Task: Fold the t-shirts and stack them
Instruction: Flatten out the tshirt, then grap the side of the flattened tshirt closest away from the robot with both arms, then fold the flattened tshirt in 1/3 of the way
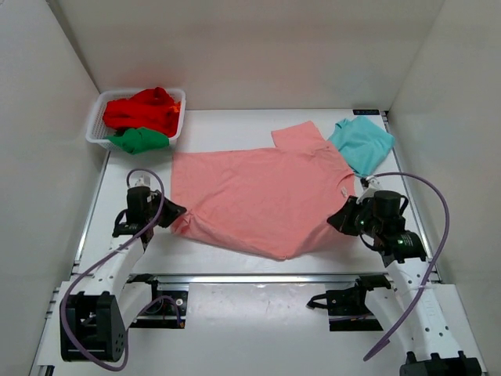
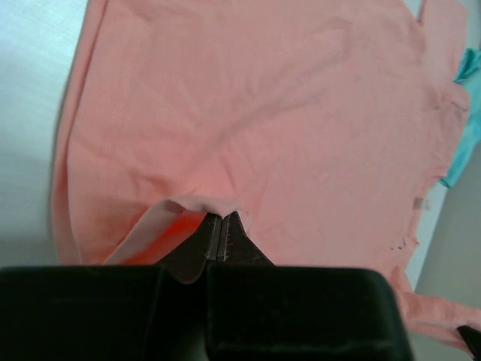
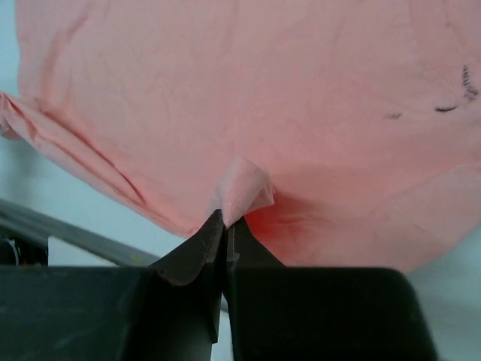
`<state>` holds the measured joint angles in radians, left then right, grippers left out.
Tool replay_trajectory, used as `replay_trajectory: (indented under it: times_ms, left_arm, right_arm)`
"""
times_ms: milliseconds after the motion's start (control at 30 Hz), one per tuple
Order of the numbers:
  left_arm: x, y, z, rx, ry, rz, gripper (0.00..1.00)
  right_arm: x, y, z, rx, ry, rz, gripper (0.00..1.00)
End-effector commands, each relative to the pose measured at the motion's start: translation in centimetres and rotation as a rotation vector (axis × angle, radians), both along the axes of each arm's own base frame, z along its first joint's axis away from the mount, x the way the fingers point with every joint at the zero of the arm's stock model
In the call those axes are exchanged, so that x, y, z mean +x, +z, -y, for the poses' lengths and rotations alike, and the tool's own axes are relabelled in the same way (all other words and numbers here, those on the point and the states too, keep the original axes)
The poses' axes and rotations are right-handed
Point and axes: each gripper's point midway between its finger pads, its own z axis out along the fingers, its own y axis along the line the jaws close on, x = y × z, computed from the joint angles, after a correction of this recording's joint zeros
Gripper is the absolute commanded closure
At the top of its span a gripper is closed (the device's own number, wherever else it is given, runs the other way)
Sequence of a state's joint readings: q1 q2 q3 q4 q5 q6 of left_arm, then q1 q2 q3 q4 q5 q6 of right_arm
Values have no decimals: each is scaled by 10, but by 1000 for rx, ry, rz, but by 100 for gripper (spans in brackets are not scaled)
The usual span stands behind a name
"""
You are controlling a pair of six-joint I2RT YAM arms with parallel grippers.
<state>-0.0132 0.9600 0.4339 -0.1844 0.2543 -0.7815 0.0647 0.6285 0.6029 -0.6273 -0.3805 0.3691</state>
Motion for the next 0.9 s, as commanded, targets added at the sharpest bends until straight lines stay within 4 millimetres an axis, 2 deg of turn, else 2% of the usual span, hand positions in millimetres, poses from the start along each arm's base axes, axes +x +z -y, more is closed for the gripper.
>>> replay_trajectory:
  times_ms: [0, 33, 67, 200, 367, 467, 633, 667, 867]
  left_arm:
    - [-17, -11, -16, 79, 49, -38, 100]
    - [-23, -17, -19, 84, 66, -64, 100]
    - [-22, -11, -19, 92, 66, -35, 100]
    - [-32, -13, -24, 68, 139, -27, 100]
    - [-33, -14, -35, 87, 196, -14, 100]
    - [-34, -21, -34, 77, 198, -34, 100]
    - [-32, -26, -39, 65, 251, -18, 100]
    - [-33, -26, -41, 61, 268, -10, 100]
    - [-20, -8, -52, 66, 311, 39, 100]
  right_arm:
    - [-15, -8, -11, -8, 35, -79, 99]
    - [-19, -15, -12, -14, 42, -126, 100]
    - [-19, -15, -14, -19, 67, -125, 100]
    - [-13, -26, -15, -5, 111, -147, 100]
    - [13, -27, 3, -68, 79, -111, 100]
    - [28, -33, 10, -85, 79, -124, 100]
    - [52, -29, 17, -132, 85, -88, 100]
    - [57, -29, 24, -131, 59, -89, 99]
    - [87, -16, 29, -155, 51, -43, 100]
